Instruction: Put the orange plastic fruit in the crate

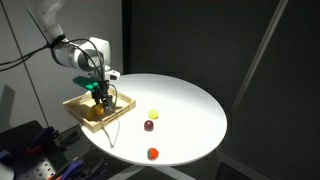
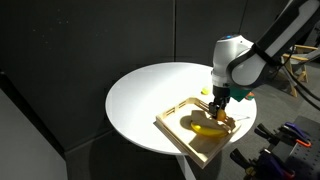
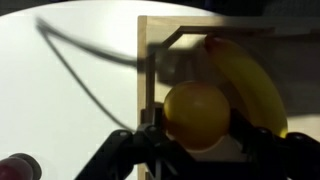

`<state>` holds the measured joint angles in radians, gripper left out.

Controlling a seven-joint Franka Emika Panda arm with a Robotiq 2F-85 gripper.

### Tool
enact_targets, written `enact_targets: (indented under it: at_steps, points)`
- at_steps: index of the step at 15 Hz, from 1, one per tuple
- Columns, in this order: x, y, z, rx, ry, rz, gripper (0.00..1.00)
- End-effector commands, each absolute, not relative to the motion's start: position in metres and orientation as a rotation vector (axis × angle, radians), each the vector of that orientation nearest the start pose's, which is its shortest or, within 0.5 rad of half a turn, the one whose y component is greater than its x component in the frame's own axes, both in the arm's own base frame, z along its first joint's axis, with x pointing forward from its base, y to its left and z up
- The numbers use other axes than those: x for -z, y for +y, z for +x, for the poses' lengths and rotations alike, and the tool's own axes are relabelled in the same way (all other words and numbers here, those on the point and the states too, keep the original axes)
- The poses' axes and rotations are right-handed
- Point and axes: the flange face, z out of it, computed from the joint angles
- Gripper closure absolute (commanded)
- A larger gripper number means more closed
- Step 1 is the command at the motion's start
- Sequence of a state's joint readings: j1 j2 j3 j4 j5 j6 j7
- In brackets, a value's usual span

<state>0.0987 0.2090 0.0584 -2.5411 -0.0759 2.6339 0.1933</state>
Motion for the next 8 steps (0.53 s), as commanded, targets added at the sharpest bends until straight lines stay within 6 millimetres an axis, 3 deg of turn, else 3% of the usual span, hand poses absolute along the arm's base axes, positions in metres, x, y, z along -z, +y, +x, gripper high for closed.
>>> enact_targets:
  at_steps: [1,6,7,8]
  points:
    - [-0.1777,0.0771,0.4539,-0.134,-0.079,-3.180,0.60]
    - [-0.1714,0.0784,0.4620,-0.093,-0.084,-3.178,0.60]
    - [-0.1707,0.0778,0.4631,-0.091,-0.081,-3.178,0.10]
    - [-0.1701,0.0772,0.4639,-0.092,-0.078,-3.177,0.08]
